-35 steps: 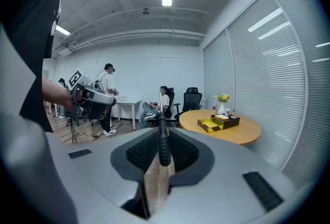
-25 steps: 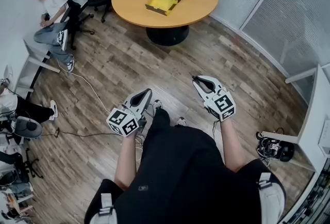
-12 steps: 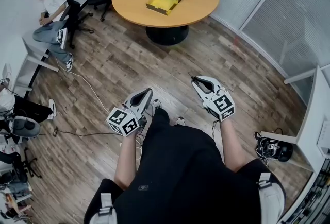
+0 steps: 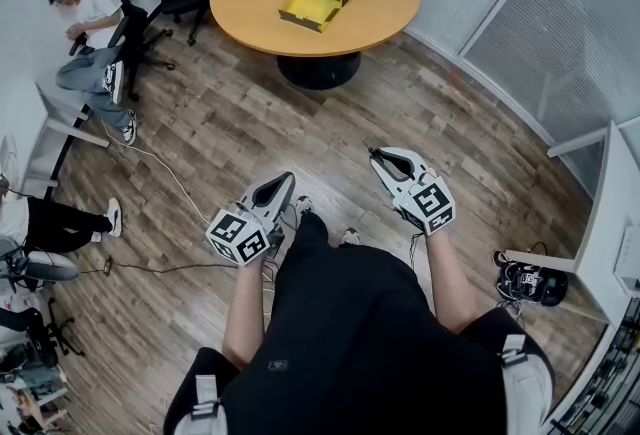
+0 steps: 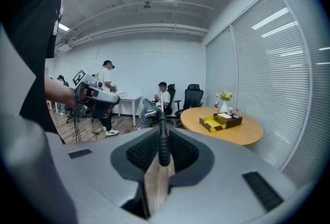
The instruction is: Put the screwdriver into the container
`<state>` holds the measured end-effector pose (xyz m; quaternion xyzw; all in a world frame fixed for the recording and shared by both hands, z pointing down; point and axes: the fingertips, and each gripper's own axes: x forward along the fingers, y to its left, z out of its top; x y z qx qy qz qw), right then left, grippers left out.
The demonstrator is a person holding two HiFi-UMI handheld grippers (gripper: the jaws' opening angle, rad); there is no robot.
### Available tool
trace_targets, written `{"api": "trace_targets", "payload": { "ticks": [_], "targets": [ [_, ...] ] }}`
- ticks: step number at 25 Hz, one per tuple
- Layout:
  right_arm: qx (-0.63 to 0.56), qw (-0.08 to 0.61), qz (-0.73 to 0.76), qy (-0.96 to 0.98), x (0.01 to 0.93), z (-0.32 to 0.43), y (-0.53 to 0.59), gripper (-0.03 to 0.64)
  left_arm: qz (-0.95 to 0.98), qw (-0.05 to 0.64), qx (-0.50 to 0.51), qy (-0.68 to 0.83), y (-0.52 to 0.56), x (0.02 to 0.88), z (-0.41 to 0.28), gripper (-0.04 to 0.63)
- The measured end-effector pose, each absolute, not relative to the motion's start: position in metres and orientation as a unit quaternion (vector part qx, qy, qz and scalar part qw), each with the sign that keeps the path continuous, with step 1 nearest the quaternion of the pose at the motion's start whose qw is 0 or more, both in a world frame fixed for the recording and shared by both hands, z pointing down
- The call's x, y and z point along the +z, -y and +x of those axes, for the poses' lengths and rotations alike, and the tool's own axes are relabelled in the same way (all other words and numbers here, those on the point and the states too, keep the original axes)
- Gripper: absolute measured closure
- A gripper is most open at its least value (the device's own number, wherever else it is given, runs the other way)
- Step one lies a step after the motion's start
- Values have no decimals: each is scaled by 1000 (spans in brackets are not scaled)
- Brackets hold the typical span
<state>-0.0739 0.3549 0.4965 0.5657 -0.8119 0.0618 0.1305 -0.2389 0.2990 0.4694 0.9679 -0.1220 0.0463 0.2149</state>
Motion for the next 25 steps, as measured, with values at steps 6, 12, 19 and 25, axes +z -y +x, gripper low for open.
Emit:
{"api": "trace_targets", "payload": {
  "ticks": [6,12,19,25],
  "targets": [
    [70,147,570,805,498,-74,-334,561,968,220,46,114,-269,467,-240,591],
    [73,155,575,800,498,-79,-292,561,966,228,46,109,-223,472,-246,591],
    [74,165,576,797,505,-86,-240,561,967,229,40,106,-166,474,-254,591],
    [66,174,575,797,507,-87,-212,561,968,224,29,106,-140,474,-256,591]
  ]
}}
